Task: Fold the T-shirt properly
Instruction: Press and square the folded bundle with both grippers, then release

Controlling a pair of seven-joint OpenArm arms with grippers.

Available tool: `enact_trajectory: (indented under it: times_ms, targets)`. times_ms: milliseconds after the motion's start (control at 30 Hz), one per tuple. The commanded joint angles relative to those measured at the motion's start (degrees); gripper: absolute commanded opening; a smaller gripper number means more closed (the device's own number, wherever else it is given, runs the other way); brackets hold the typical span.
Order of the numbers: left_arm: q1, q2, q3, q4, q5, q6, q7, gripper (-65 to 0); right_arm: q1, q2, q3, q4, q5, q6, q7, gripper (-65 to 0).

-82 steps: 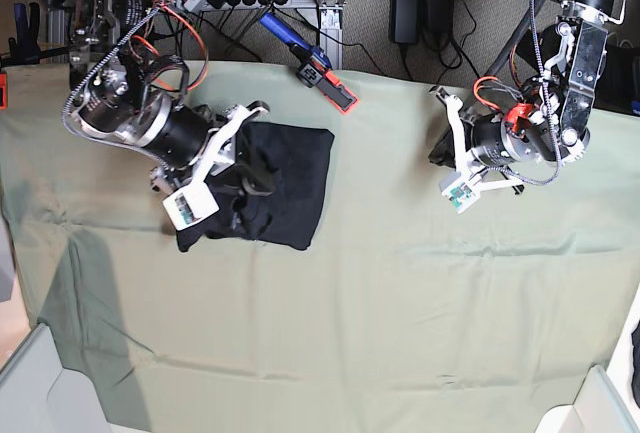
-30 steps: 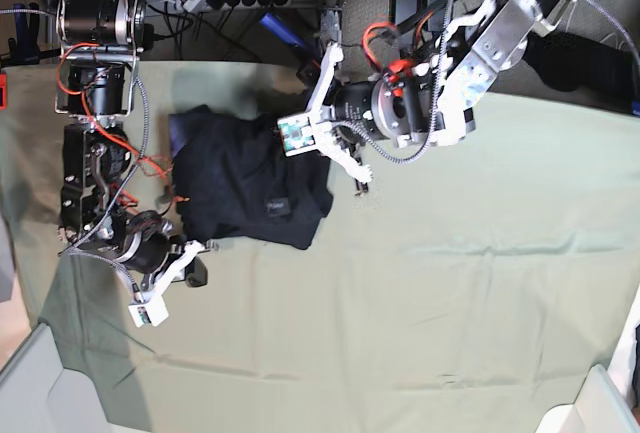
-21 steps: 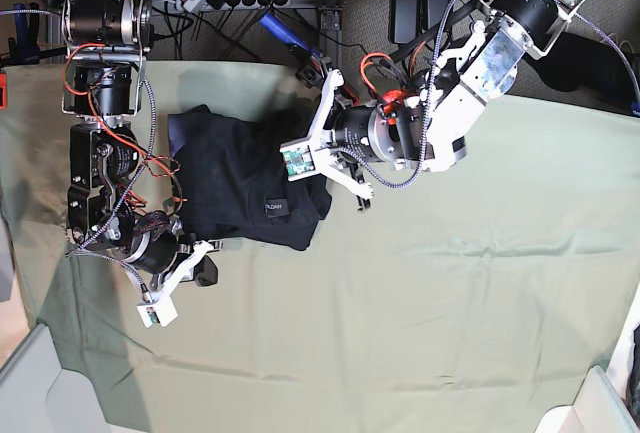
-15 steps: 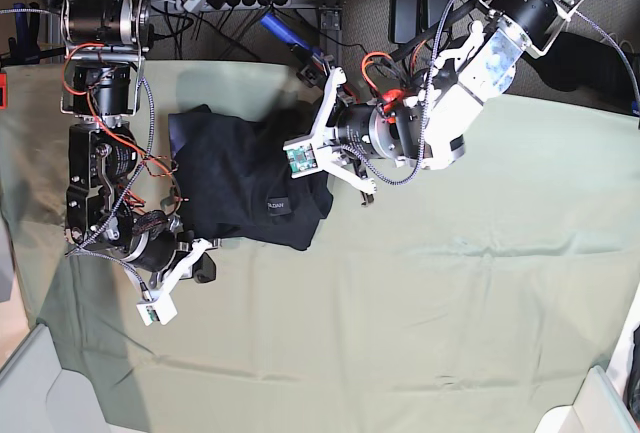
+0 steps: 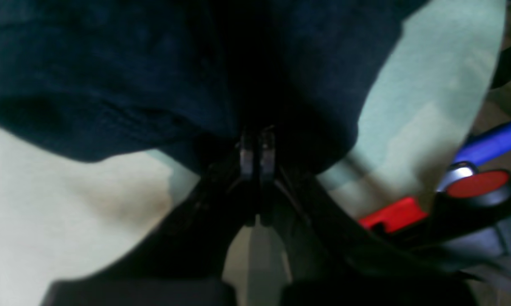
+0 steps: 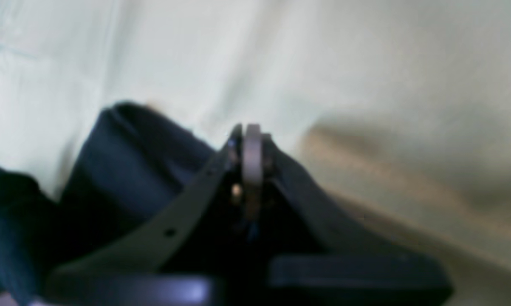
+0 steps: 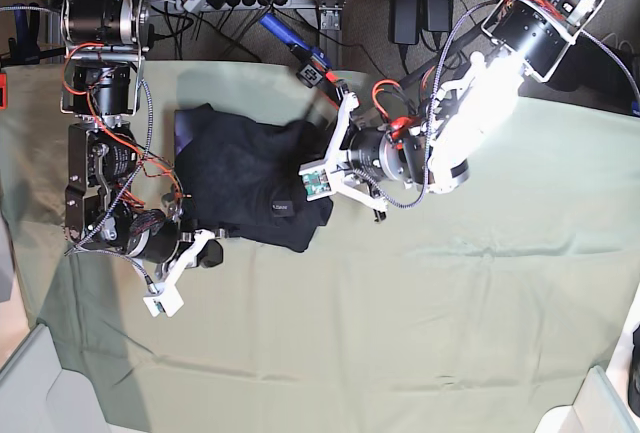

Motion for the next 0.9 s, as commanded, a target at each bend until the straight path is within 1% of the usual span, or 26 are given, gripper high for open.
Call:
enact_trajectory:
  times_ms: [0, 133, 300, 433, 600, 733, 867]
  targets:
    - [-2.0, -0.2, -0.4, 0.6, 0.8, -0.2, -0.5, -65.0, 0.9, 1.0, 0.2, 0.9, 1.9, 2.4, 0.5, -65.0]
    - [-5.1, -0.1, -0.4, -0.6, 0.9, -0.2, -2.7, -65.0, -1.6, 3.6, 0.2, 1.1, 4.5, 2.4, 0.8, -65.0]
    - [-9.4, 0.3, -0.4, -6.3, 0.9, -0.2, -6.5, -65.0, -5.6, 7.2, 0.2, 1.5, 8.6, 2.4, 0.7, -65.0]
    - [-11.8, 2.4, -0.4, -11.5, 2.2, -0.2, -9.1, -65.0, -8.6, 9.6, 0.3, 2.1, 12.7, 2.7, 0.2, -65.0]
    - [-14.4, 6.6, -0.4, -17.6, 4.0, -0.2, -10.7, -65.0, -11.7, 9.6, 0.3, 4.4, 16.5, 3.5, -2.1, -65.0]
    - [-16.3, 9.2, -0.4, -21.8, 6.0, -0.2, -13.0, -65.0, -15.1, 9.1, 0.3, 8.2, 16.7, 3.7, -2.3, -65.0]
    - [-18.1, 11.0, -0.4, -24.2, 6.4, -0.2, -13.4, -65.0, -18.3, 8.0, 0.3, 12.0, 16.8, 3.7, -2.7, -65.0]
